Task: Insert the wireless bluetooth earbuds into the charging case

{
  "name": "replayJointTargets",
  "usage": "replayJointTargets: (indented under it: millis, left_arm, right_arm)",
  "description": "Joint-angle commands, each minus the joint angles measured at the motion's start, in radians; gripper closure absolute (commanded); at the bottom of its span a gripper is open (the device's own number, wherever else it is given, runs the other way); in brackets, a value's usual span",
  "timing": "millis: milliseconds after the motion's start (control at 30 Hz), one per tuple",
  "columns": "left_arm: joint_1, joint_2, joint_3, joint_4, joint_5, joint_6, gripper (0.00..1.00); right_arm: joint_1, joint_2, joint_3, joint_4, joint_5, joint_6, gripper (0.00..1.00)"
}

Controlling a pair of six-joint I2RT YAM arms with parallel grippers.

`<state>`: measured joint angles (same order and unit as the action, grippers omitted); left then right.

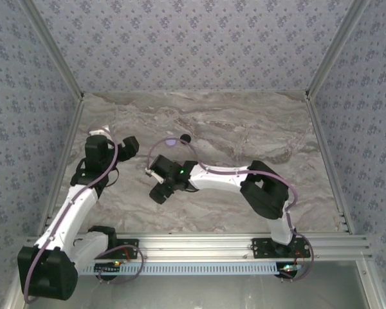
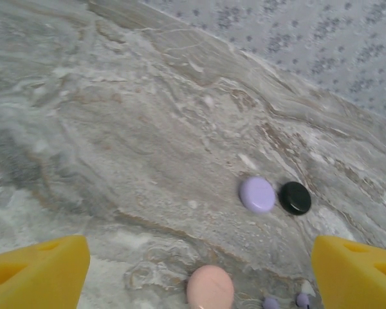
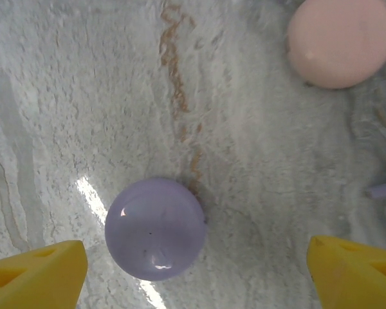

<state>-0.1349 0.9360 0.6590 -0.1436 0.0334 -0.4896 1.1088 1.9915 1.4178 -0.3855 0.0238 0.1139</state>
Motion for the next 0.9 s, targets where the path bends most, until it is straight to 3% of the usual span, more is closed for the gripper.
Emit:
replayJointTargets:
  millis: [0, 533, 867]
  left_arm:
    - [0.033, -0.041, -0.009, -0.034, -0.03, -0.023, 0.09]
    - [0.054, -0.052, -0.02, -0.034, -0.026, -0.035, 0.06]
    - [0.054, -0.038, -0.017, -0.03, -0.014, -0.035, 0.06]
  right_arm:
    - [0.016, 0.058, 0.066, -0.101, 0.023, 0.032, 0.1]
    - [0.041, 0.186, 0.177, -0.193, 0.044, -0.006, 0.26]
    - [0.028, 0.174, 0.172, -0.171, 0.011, -0.019, 0.46]
